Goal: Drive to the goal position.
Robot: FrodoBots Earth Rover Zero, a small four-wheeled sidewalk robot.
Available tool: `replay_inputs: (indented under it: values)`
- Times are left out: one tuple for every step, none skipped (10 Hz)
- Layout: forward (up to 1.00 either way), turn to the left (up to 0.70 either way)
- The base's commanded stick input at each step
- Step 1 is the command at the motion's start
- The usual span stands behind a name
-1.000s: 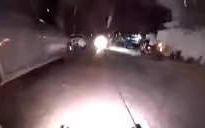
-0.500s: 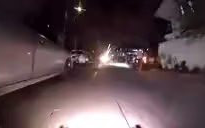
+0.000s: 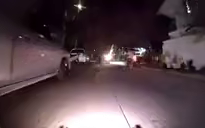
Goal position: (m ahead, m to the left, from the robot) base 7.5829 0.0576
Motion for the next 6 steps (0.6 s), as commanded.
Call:
replay_inputs:
  values:
    - [0.85,0.00]
    - [0.85,-0.02]
    - [0.85,-0.28]
    - [0.85,-0.32]
    - [0.85,-0.04]
    - [0.85,0.00]
